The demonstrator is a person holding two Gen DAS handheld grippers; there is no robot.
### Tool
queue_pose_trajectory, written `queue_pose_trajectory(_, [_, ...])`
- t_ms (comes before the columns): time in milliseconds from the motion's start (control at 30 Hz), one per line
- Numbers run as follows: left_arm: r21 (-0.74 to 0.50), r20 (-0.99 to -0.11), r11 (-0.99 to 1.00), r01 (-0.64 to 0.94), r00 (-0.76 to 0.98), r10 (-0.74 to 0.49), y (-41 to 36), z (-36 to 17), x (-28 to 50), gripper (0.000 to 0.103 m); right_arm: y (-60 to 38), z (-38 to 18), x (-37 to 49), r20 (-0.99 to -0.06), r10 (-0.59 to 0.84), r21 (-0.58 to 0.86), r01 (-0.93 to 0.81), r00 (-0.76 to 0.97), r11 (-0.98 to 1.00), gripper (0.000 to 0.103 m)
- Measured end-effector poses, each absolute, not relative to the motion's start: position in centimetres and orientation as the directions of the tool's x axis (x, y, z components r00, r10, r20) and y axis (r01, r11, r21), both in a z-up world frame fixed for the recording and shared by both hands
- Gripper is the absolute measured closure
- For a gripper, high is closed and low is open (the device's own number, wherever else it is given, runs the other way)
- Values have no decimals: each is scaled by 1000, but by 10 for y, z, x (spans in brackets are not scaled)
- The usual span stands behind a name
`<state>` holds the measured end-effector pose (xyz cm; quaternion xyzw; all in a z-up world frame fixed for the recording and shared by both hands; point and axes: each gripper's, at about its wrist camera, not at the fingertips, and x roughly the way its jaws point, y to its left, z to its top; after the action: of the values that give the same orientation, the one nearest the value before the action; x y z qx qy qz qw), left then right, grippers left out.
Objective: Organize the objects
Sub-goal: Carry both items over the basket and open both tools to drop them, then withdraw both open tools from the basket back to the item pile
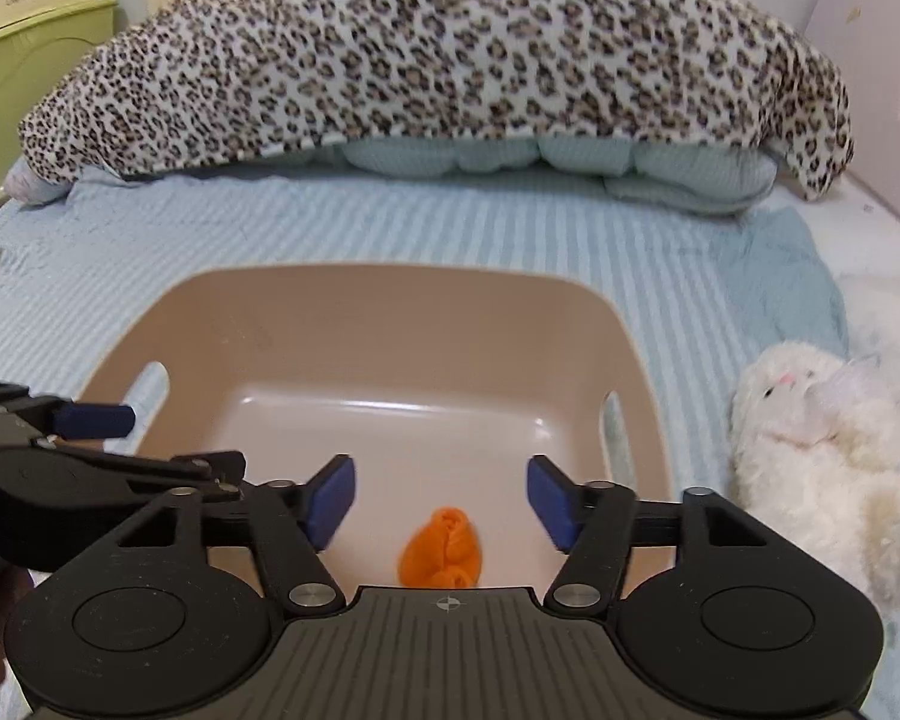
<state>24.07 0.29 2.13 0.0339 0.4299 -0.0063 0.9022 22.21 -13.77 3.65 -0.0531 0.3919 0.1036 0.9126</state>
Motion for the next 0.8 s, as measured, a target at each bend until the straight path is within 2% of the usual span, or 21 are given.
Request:
queue_pose_trajectory(67, [63, -769, 997, 44, 638, 20, 4, 31, 233, 26, -141, 45, 213, -716, 152, -19, -236, 682, 972, 25])
queue_pose_trajectory(133, [69, -762, 996, 51, 647, 20, 5, 37, 224, 23, -145, 52, 204, -715, 162, -12, -243, 680, 970, 24])
queue_pose_trajectory(467, [66, -766, 997, 33, 642, 29, 22, 45, 175, 23, -165, 69, 154, -704, 174, 14, -232, 688, 973, 8])
queue_pose_trajectory(633, [35, -776, 999, 25, 631, 11, 31, 36, 151, 23, -168, 64, 129, -711, 162, -8, -238, 685, 971, 6])
queue_pose_trajectory(800, [35, -802, 998, 53, 597, -3, 31, 17, 131, 23, -169, 41, 113, -765, 161, 2, -247, 624, 969, 5])
